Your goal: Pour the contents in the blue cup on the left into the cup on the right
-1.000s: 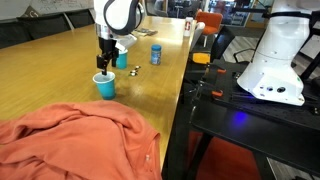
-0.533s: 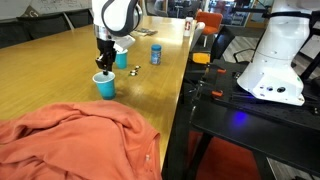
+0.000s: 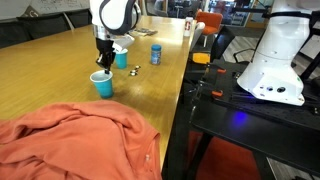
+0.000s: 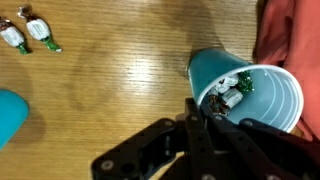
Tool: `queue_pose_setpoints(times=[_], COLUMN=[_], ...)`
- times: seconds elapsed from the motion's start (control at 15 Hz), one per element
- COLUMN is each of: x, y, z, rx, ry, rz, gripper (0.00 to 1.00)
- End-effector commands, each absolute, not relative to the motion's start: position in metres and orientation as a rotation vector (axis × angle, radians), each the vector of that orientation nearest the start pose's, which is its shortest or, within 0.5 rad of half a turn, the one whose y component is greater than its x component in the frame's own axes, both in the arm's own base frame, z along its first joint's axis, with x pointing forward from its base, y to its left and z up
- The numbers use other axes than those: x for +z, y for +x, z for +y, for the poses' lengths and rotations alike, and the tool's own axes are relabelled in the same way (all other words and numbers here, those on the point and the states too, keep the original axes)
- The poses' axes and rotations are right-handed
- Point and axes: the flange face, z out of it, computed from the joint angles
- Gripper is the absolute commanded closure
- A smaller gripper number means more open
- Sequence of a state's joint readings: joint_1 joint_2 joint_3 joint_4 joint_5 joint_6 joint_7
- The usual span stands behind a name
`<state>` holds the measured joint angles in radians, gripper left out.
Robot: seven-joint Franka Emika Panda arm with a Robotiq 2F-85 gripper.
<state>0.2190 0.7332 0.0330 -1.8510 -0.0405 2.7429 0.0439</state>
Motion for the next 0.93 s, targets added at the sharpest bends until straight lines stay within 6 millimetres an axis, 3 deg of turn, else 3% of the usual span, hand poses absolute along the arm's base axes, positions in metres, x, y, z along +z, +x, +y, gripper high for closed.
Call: queue_pose_setpoints(times=[0.0, 0.07, 0.47, 0.67, 0.87], x=[0.141, 0.147, 0.212, 0.248, 0.283], y=[0.633, 0.617, 0.615, 0.622, 0.633], z=[0.164, 0.171, 0.169, 0.156, 0.125], rx=[-0.214, -0.23, -0.28, -0.331, -0.359], ry=[-3.099, -3.1, -3.018, -2.983, -3.004], rz=[-0.357, -0.366, -0.307, -0.231, -0.188], gripper=[0.99, 0.99, 0.99, 0.99, 0.99])
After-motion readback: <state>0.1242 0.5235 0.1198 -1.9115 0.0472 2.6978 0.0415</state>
